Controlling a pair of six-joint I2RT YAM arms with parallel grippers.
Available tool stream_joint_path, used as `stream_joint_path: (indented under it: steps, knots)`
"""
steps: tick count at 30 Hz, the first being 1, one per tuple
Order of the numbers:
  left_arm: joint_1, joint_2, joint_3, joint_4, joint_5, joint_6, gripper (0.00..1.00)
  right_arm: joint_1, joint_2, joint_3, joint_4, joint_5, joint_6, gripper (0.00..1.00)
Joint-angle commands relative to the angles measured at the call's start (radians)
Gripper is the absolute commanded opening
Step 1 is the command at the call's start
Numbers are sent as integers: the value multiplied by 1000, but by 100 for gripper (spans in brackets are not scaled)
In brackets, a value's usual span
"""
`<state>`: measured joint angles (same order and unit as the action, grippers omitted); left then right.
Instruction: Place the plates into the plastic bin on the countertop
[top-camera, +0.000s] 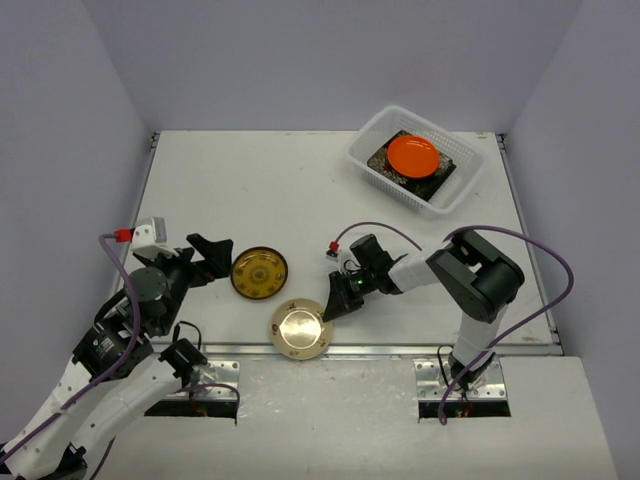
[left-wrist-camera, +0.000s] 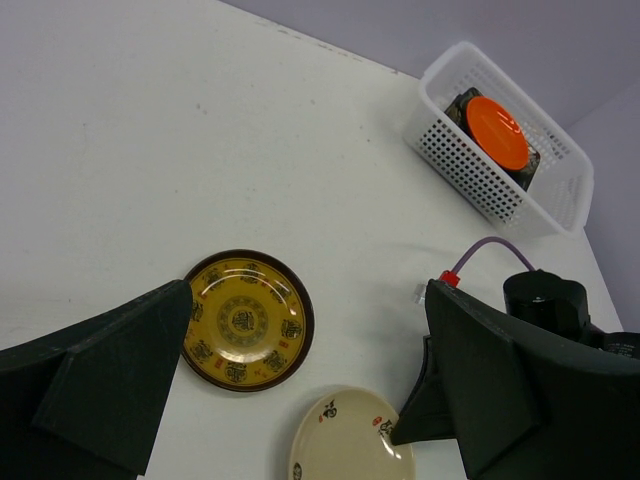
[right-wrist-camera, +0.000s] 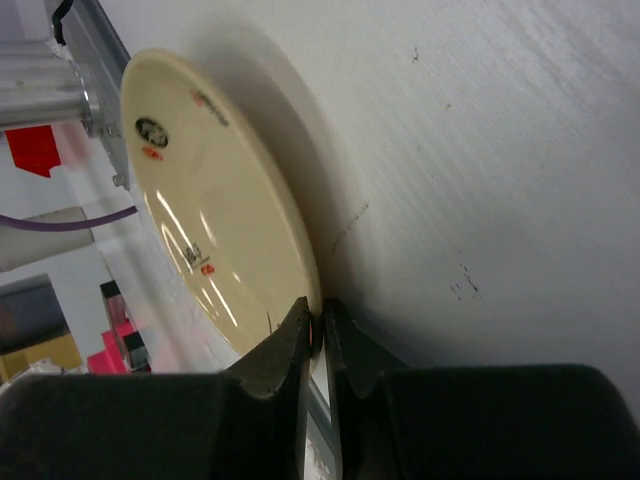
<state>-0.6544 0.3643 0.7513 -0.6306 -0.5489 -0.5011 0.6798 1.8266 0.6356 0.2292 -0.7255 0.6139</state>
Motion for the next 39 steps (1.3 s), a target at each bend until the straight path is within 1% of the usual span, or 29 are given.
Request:
stream_joint_path:
  steps: [1,5,7,8,10,11,12,13,14,16,18,19,21,22,23,25,27,29,30,32,35,39]
  knots:
    - [-8,-12,3,37,3,15,100,11,59,2,-24,48,-8,1]
    - [-8,-13,3,35,3,13,100,-3,-21,30,7,8,36,0]
    - [-8,-20,5,33,1,13,100,-69,-121,58,-1,17,92,0]
    - [-8,-24,5,33,0,12,100,-98,-155,59,13,18,147,0]
    - [-8,-33,5,34,-2,12,100,-177,-220,47,62,23,249,0]
    - [-8,-39,5,34,-3,12,100,-251,-265,37,113,41,299,0]
    - [-8,-43,4,35,-3,11,100,-338,-308,34,149,100,378,0]
    - [-8,-47,3,34,-5,10,100,-392,-329,41,162,159,442,0]
    - [-8,-48,3,34,-6,9,100,-426,-342,51,167,208,516,0]
    - [-8,-48,5,31,-8,8,100,-513,-356,71,174,364,628,0]
    - [-8,-47,6,27,-9,6,100,-576,-357,103,169,509,773,0]
    - [-8,-50,7,26,-9,6,100,-590,-350,132,147,567,826,0]
    - [-8,-57,8,26,-9,6,100,-609,-332,214,41,680,929,0]
    - [-10,-64,8,26,-8,6,100,-612,-302,303,-90,769,970,0]
    - [-11,-70,7,27,-8,5,100,-611,-270,351,-182,821,998,0]
    - [-16,-83,6,28,-9,4,100,-608,-211,443,-295,905,1050,0]
    - [-22,-95,5,28,-12,4,100,-608,-183,461,-262,976,1080,0]
    - [-33,-105,5,28,-16,3,100,-608,-175,428,-168,1038,1103,0]
    - [-34,-108,5,28,-19,3,100,-608,-169,416,-153,1056,1110,0]
    - [-37,-108,5,26,-19,3,100,-609,-131,468,-169,1070,1086,0]
    - [-39,-107,5,28,-19,3,100,-608,-70,549,-243,1087,1053,0]
    - [-43,-107,5,26,-17,3,100,-609,-18,608,-246,1089,1035,0]
